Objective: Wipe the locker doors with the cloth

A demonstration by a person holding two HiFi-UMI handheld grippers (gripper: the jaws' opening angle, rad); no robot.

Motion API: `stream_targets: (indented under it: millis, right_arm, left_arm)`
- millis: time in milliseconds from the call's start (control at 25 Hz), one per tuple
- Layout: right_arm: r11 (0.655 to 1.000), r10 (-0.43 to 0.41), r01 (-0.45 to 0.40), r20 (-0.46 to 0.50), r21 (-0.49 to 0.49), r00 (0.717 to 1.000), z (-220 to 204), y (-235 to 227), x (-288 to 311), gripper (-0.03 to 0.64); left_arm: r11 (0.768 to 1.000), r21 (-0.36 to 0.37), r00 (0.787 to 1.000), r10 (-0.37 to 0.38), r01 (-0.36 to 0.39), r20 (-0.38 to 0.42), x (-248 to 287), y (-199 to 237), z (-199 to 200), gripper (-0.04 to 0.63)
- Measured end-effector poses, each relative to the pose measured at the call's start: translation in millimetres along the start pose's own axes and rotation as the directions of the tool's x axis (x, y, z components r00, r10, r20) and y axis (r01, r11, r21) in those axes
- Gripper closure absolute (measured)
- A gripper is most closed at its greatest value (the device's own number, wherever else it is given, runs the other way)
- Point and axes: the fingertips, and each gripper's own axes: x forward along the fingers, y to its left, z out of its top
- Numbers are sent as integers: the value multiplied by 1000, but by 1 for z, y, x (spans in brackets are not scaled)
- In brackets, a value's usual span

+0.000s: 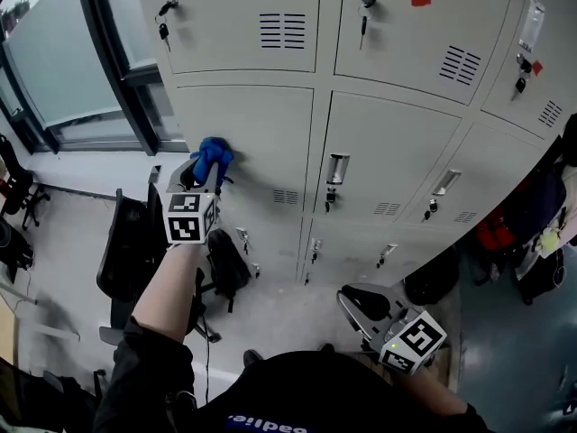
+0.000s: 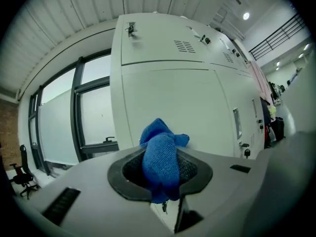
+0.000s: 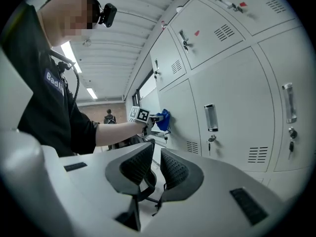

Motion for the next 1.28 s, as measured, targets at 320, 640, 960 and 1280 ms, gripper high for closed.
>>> stream_targets:
  millis: [320, 640, 960, 1280]
  right_arm:
    - [1000, -24, 24, -8, -3, 1000, -3, 2, 3, 569]
    - [995, -93, 93, 16, 34, 996, -6, -8, -22, 569]
    - [988, -139, 136, 35, 67, 990, -10, -22, -47, 569]
    - [995, -94, 92, 36, 48, 995, -5, -16, -37, 569]
  left_arm:
    - [999, -19, 998, -43, 43, -39, 22, -14, -25, 491]
    - [980, -22, 979, -200, 199, -36, 44, -103, -26, 491]
    - [944, 16, 945, -328, 328, -20, 55, -189, -9, 491]
    - [961, -22, 960, -277, 276, -49, 44, -162, -35, 491]
